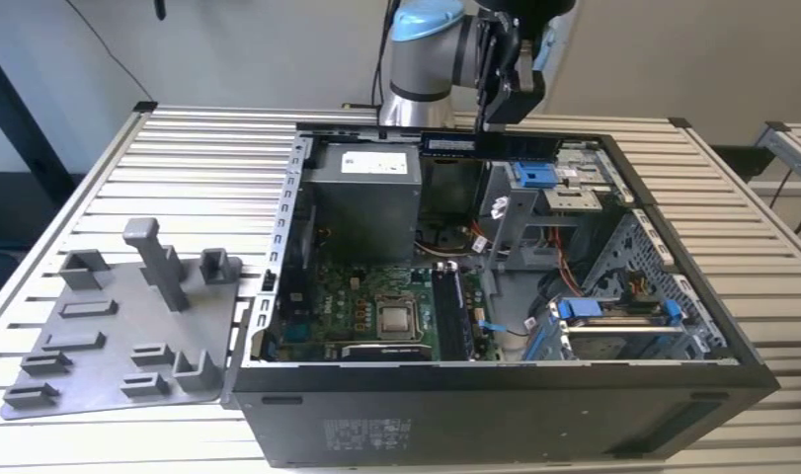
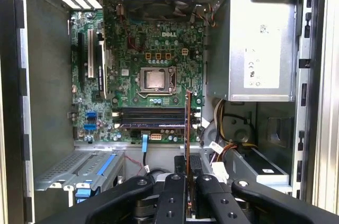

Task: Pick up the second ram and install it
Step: 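Insert the second ram into the second slot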

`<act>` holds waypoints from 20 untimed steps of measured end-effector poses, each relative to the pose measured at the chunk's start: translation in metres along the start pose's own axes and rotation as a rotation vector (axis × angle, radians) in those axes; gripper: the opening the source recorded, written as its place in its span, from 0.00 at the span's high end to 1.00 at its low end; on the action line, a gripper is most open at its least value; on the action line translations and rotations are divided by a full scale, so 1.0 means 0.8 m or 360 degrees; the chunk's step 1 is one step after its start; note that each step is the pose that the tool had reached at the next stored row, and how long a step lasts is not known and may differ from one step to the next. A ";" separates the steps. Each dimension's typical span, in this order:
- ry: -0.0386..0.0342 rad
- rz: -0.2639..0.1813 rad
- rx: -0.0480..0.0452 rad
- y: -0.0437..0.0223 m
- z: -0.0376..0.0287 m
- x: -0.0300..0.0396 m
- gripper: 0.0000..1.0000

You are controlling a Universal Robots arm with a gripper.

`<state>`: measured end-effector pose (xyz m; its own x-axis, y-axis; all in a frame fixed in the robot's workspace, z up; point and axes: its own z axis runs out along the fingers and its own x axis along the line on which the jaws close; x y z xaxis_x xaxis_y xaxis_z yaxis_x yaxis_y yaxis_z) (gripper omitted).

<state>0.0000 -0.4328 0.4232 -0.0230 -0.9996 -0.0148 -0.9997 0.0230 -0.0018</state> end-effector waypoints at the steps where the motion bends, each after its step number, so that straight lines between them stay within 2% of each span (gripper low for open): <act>1: 0.0000 0.0001 0.0000 0.0000 0.0001 0.0000 0.86; 5: 0.0000 0.0047 0.0001 0.0000 0.0001 0.0000 0.86; 13: 0.0000 0.0232 0.0004 0.0000 0.0007 0.0000 0.86; 18: 0.0000 0.0259 0.0004 0.0001 0.0007 -0.0003 0.86; 20: 0.0000 0.0292 0.0004 0.0000 0.0010 -0.0003 0.86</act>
<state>0.0000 -0.4325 0.4224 -0.2053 -0.9786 -0.0149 -0.9787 0.2053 -0.0018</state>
